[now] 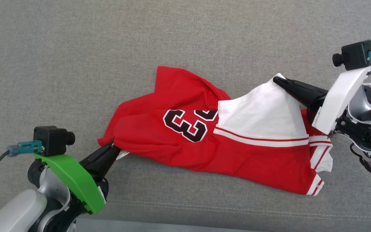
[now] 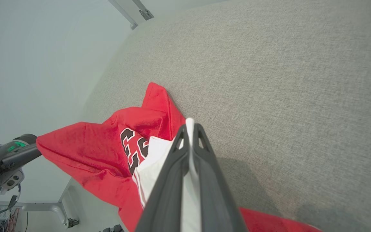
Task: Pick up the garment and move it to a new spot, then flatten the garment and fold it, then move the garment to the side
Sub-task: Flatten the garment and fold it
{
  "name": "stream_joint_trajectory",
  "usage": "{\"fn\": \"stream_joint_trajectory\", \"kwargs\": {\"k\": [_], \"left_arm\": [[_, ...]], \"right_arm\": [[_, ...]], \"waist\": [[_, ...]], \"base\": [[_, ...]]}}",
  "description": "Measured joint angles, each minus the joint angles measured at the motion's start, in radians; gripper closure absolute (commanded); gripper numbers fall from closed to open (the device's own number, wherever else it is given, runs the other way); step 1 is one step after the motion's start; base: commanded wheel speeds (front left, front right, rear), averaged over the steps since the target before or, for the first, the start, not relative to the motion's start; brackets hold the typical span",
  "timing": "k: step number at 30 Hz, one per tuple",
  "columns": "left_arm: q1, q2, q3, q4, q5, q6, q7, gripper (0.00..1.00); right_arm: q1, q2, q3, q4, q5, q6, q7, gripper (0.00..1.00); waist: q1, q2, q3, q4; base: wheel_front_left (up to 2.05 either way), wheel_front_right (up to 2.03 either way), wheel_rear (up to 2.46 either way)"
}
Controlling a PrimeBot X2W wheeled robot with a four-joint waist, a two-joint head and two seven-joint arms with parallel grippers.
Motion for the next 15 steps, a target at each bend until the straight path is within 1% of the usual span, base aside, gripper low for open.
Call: {"fn": "stream_joint_trajectory", "kwargs": {"k": [3, 7, 11, 15], "left_arm": [[0.014, 0.001, 0.007, 0.007, -0.007, 0.005, -0.012, 1.00], [0.024, 0.004, 0.009, 0.017, -0.007, 0.006, -0.025, 1.00], [0.049, 0.029, 0.010, -0.006, -0.005, 0.007, -0.035, 1.00], [0.098, 0.081, 0.010, -0.050, -0.004, 0.011, -0.034, 1.00]], "right_arm": [[0.035, -0.020, -0.004, -0.034, 0.000, 0.006, -0.033, 1.00], [0.121, -0.022, -0.052, -0.086, 0.021, 0.008, -0.111, 1.00], [0.237, 0.017, -0.112, -0.175, 0.093, 0.008, -0.209, 1.00], [0.371, 0.045, -0.155, -0.294, 0.142, 0.008, -0.292, 1.00]], "waist": [[-0.0001, 0.0000, -0.010, -0.013], [0.0000, 0.0000, -0.033, -0.026], [0.0000, 0.0000, -0.062, -0.037], [0.0000, 0.0000, -0.092, -0.054]], "base": [[0.00, 0.00, 0.00], [0.00, 0.00, 0.00], [0.00, 0.00, 0.00], [0.00, 0.00, 0.00]]}}
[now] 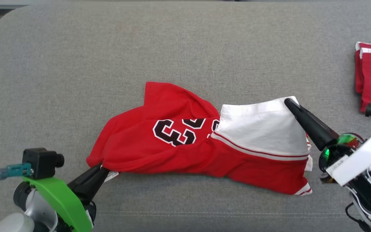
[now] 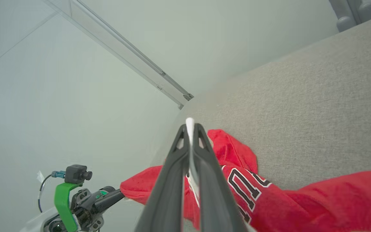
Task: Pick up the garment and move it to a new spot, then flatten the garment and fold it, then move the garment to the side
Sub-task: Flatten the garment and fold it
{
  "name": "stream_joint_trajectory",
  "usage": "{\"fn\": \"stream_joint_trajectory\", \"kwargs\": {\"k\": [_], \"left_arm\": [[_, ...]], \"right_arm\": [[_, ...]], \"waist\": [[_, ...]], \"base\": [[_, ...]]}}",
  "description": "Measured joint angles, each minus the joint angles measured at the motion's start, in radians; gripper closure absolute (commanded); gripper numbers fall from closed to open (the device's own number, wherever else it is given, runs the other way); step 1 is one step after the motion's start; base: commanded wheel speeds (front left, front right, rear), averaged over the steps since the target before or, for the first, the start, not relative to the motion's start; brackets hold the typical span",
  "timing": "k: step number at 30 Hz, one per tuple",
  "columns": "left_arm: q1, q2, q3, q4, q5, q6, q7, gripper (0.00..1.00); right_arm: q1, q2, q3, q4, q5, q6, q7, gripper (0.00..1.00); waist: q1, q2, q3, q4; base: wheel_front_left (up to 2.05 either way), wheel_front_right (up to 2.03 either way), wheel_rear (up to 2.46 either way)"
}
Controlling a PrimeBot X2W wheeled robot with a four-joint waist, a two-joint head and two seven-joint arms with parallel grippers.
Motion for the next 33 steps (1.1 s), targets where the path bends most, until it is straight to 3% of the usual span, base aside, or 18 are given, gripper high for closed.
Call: {"fn": "stream_joint_trajectory", "kwargs": {"k": [6, 10, 13, 15, 18, 23, 27, 29, 33], "left_arm": [[0.059, 0.087, 0.003, -0.092, 0.008, 0.006, 0.009, 1.00], [0.077, 0.142, 0.021, -0.178, 0.008, 0.014, 0.019, 1.00], [0.085, 0.186, 0.041, -0.261, 0.008, 0.016, 0.032, 1.00], [0.084, 0.213, 0.058, -0.299, 0.008, 0.016, 0.049, 1.00], [0.080, 0.257, 0.076, -0.331, -0.001, 0.024, 0.093, 1.00], [-0.016, 0.260, 0.077, -0.290, -0.068, 0.024, 0.204, 1.00], [-0.190, 0.219, 0.076, -0.184, -0.081, 0.024, 0.322, 1.00], [-0.270, 0.164, 0.080, -0.137, -0.111, 0.024, 0.349, 1.00], [-0.452, 0.091, 0.090, -0.033, -0.085, 0.024, 0.403, 1.00]], "right_arm": [[0.105, 0.006, -0.086, -0.250, 0.030, 0.000, -0.124, 1.00], [0.128, -0.040, -0.158, -0.429, 0.035, 0.000, -0.170, 1.00], [0.182, -0.093, -0.211, -0.492, 0.040, 0.000, -0.165, 1.00], [0.218, -0.124, -0.234, -0.491, 0.053, -0.008, -0.147, 1.00], [0.248, -0.154, -0.266, -0.441, 0.083, -0.050, -0.116, 1.00], [0.204, -0.165, -0.272, -0.297, 0.154, -0.074, -0.068, 1.00], [-0.011, -0.173, -0.238, -0.160, 0.169, -0.123, 0.001, 1.00], [-0.129, -0.177, -0.211, -0.119, 0.151, -0.154, 0.031, 1.00], [-0.403, -0.154, -0.173, -0.043, 0.088, -0.235, 0.059, 1.00]], "waist": [[0.0000, 0.0000, -0.044, -0.039], [0.0000, 0.0000, -0.076, -0.067], [0.0000, 0.0000, -0.092, -0.092], [0.0000, 0.0000, -0.094, -0.106], [0.0000, 0.0000, -0.080, -0.116], [0.0000, 0.0000, -0.032, -0.121], [0.0000, 0.0000, 0.034, -0.106], [0.0000, 0.0000, 0.062, -0.099], [0.0000, 0.0000, 0.118, -0.086]], "base": [[0.00, 0.00, 0.00], [0.00, 0.00, 0.00], [0.00, 0.00, 0.00], [0.00, 0.00, 0.00], [0.00, 0.00, 0.00], [0.00, 0.00, 0.00], [0.00, 0.00, 0.00], [0.00, 0.00, 0.00], [0.00, 0.00, 0.00]]}}
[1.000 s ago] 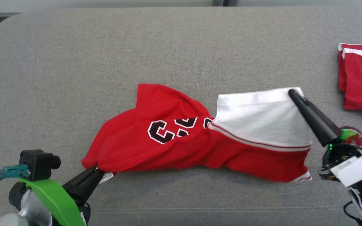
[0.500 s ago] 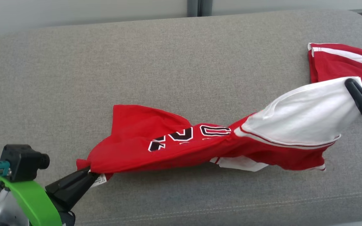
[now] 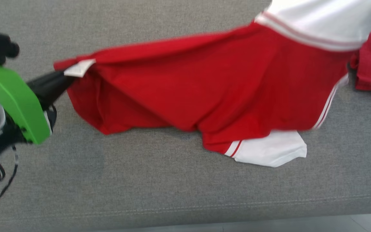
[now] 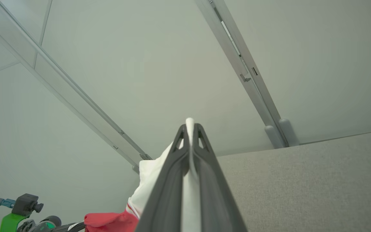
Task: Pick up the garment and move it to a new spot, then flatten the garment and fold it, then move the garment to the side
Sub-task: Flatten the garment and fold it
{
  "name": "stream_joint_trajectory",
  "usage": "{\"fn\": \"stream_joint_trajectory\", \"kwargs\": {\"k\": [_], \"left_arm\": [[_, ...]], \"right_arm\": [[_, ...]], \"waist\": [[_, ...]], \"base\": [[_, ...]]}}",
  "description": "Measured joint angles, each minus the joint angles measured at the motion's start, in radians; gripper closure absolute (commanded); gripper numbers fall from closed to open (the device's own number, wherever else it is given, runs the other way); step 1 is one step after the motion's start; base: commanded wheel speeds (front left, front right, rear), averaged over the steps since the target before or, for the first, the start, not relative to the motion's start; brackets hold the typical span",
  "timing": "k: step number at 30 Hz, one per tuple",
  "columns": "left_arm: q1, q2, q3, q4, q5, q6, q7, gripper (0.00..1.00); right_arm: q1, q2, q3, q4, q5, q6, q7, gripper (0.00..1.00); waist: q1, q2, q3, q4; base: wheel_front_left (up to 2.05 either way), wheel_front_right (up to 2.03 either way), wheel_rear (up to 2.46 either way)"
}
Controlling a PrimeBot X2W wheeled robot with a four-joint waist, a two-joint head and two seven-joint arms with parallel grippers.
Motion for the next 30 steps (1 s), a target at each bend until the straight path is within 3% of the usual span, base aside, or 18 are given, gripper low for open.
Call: {"fn": "stream_joint_trajectory", "kwargs": {"k": [4, 9, 13, 17, 22, 27, 30], "left_arm": [[-0.200, -0.102, 0.027, 0.105, 0.082, 0.000, 0.000, 1.00], [-0.474, -0.261, 0.094, 0.192, 0.246, 0.009, -0.129, 1.00], [-0.649, -0.321, 0.129, 0.214, 0.388, 0.009, -0.256, 1.00], [-0.753, -0.356, 0.164, 0.256, 0.450, 0.009, -0.351, 1.00], [-0.650, -0.302, 0.051, 0.315, 0.488, -0.020, -0.353, 1.00], [-0.390, -0.302, -0.058, 0.377, 0.509, -0.083, -0.463, 1.00], [-0.229, -0.322, -0.090, 0.437, 0.507, -0.091, -0.538, 1.00]], "right_arm": [[-0.289, 0.044, -0.016, 0.074, -0.092, -0.031, -0.023, 1.00], [-0.610, 0.073, -0.093, 0.169, -0.252, -0.030, -0.117, 1.00], [-0.833, 0.118, -0.165, 0.249, -0.329, -0.020, -0.192, 1.00], [-0.938, 0.169, -0.090, 0.261, -0.365, -0.020, -0.212, 1.00], [-0.863, 0.233, 0.066, 0.222, -0.331, -0.019, -0.165, 1.00], [-0.538, 0.269, 0.071, 0.187, -0.237, 0.051, -0.197, 1.00], [-0.300, 0.288, 0.086, 0.170, -0.204, 0.092, -0.226, 1.00]], "waist": [[0.0000, 0.0000, 0.057, 0.013], [0.0003, 0.0000, 0.126, 0.037], [0.0002, 0.0000, 0.183, 0.056], [0.0002, 0.0000, 0.242, 0.068], [0.0003, -0.0001, 0.316, 0.067], [0.0003, 0.0000, 0.379, 0.054], [0.0003, 0.0000, 0.389, 0.040]], "base": [[0.00, 0.00, 0.00], [0.00, 0.00, 0.00], [0.00, 0.00, 0.00], [0.00, 0.00, 0.00], [0.00, 0.00, 0.00], [0.00, 0.00, 0.00], [0.00, 0.00, 0.00]]}}
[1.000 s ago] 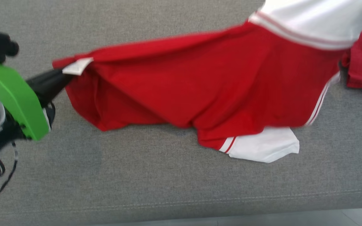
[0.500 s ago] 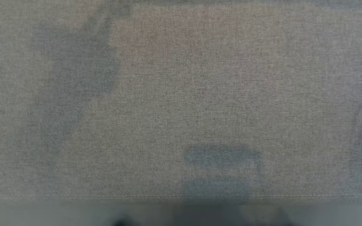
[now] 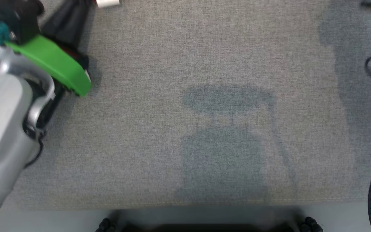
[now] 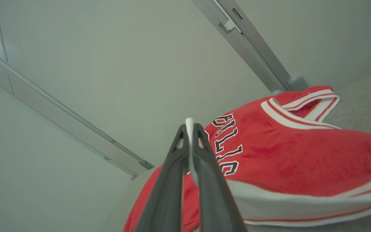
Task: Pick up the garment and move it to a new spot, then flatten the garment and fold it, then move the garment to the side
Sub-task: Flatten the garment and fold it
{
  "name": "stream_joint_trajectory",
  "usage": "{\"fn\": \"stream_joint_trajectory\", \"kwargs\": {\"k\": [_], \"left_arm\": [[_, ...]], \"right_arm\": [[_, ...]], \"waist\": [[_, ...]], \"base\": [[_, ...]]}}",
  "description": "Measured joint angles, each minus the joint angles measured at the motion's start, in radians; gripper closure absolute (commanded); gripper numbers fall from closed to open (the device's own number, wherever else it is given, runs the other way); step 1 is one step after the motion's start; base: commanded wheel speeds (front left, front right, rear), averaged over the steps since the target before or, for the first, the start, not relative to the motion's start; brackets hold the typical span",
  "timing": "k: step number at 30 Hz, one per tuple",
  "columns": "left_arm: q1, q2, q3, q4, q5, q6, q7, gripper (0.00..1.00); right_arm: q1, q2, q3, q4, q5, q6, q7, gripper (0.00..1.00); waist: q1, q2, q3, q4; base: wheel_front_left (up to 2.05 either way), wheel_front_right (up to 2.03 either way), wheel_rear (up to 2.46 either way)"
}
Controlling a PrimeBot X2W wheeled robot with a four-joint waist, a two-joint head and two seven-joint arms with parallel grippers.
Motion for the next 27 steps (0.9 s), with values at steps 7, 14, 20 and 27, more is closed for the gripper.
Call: {"fn": "stream_joint_trajectory", "kwargs": {"k": [7, 14, 20, 27], "left_arm": [[0.162, 0.002, -0.006, 0.090, -0.052, -0.035, -0.104, 1.00], [0.282, 0.030, -0.006, 0.131, -0.096, -0.056, -0.143, 1.00], [0.373, 0.044, -0.009, 0.138, -0.141, -0.073, -0.143, 1.00], [0.484, 0.076, -0.051, 0.134, -0.166, -0.093, -0.117, 1.00]], "right_arm": [[0.345, -0.006, 0.057, -0.015, 0.026, 0.087, -0.055, 1.00], [0.518, -0.029, 0.128, -0.029, 0.091, 0.126, -0.032, 1.00], [0.664, -0.108, 0.168, -0.057, 0.140, 0.129, 0.028, 1.00], [0.813, -0.234, 0.168, -0.071, 0.178, 0.129, 0.105, 1.00]], "waist": [[-0.0002, 0.0000, -0.059, -0.015], [-0.0003, 0.0000, -0.140, -0.037], [-0.0003, 0.0000, -0.224, -0.061], [-0.0003, 0.0000, -0.325, -0.079]], "base": [[0.00, 0.00, 0.00], [0.00, 0.00, 0.00], [0.00, 0.00, 0.00], [0.00, 0.00, 0.00]]}}
